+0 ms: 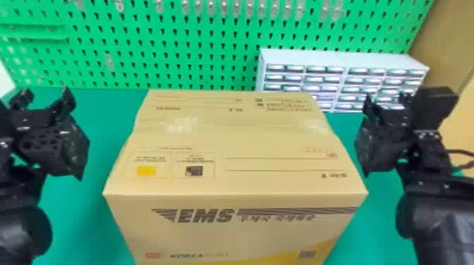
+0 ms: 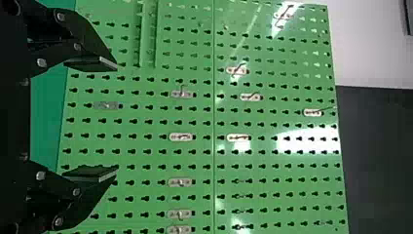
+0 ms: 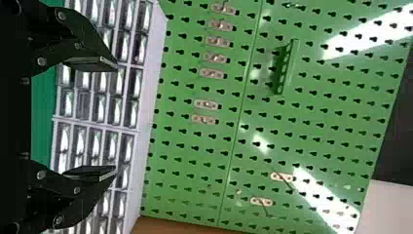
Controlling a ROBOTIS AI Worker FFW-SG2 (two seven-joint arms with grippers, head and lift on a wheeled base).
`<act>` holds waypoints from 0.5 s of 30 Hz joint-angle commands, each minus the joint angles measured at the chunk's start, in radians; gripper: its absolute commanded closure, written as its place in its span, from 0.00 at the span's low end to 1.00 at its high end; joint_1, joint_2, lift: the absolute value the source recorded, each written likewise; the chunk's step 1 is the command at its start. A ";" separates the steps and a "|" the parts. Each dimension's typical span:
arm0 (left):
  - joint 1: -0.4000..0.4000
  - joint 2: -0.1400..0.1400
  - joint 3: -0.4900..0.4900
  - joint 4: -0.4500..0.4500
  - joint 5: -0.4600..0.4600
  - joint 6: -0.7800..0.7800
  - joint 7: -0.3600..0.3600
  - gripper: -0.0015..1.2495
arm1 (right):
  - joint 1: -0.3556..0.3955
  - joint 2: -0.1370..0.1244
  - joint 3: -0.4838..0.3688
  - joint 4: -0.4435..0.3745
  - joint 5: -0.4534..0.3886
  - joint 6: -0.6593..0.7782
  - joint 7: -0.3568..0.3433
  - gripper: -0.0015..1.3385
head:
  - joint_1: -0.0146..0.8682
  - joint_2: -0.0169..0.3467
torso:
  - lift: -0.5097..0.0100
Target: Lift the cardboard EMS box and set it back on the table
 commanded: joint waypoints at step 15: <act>-0.007 0.001 -0.022 0.057 -0.106 -0.038 -0.045 0.39 | 0.023 0.004 -0.022 0.110 -0.067 -0.141 0.000 0.38 | 0.78 0.01 | 0.80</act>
